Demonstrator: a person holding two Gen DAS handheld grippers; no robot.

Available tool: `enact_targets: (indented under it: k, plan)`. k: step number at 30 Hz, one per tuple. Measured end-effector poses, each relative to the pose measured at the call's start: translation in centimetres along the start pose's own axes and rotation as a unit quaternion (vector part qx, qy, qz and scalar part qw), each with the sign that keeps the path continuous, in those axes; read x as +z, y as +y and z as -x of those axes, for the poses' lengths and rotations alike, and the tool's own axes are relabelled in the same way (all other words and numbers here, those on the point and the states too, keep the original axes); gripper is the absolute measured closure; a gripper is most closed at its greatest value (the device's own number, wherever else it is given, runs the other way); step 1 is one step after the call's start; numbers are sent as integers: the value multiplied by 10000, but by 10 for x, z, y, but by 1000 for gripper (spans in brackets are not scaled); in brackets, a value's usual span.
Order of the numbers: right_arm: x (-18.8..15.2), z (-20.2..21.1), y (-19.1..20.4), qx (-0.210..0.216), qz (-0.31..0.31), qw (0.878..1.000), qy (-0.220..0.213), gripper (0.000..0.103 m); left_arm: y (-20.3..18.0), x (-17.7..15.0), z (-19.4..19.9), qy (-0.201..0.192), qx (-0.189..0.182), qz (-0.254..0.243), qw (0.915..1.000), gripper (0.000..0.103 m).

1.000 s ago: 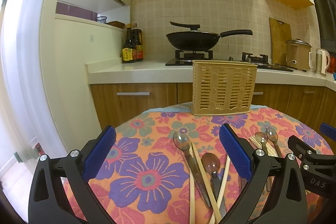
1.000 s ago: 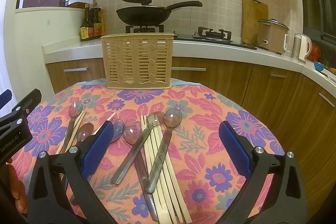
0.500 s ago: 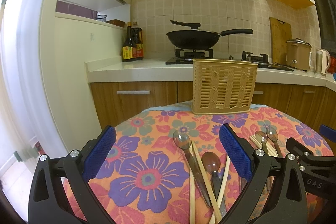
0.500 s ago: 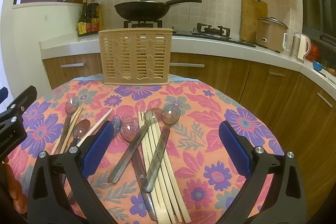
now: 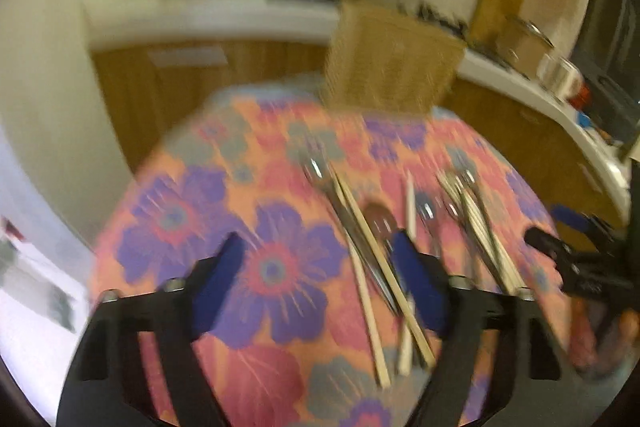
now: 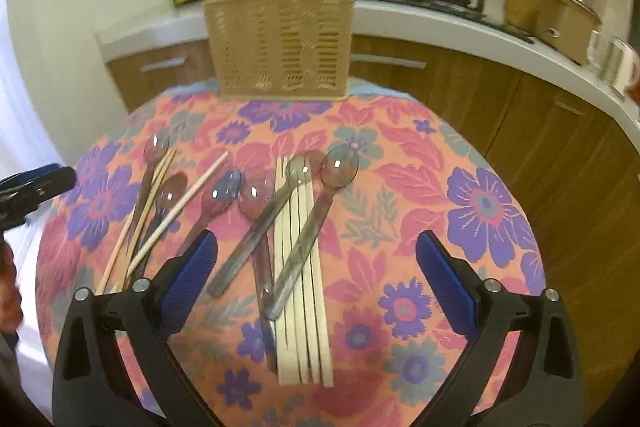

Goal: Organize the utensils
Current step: 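Lower and grasp a clear plastic spoon with the right tool while the left tool grasps another clear spoon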

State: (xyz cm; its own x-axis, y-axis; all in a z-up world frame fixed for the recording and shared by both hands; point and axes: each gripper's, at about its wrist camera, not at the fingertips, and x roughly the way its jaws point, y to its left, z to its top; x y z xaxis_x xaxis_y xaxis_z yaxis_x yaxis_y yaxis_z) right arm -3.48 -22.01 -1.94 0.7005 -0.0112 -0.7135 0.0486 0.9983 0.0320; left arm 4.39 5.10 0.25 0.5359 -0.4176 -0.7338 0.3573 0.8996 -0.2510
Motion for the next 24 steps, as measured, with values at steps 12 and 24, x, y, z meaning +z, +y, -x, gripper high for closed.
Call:
enact_targets:
  k: [12,24]
  plan:
    - [34,-33,-38,819,-582,9850,1401,53,4,42,-61,1150,-306,509,9916,55]
    - [61,-115,-54,910,-1372,9559,2432,72,-4,57,-98,1570,278,228,9869,74]
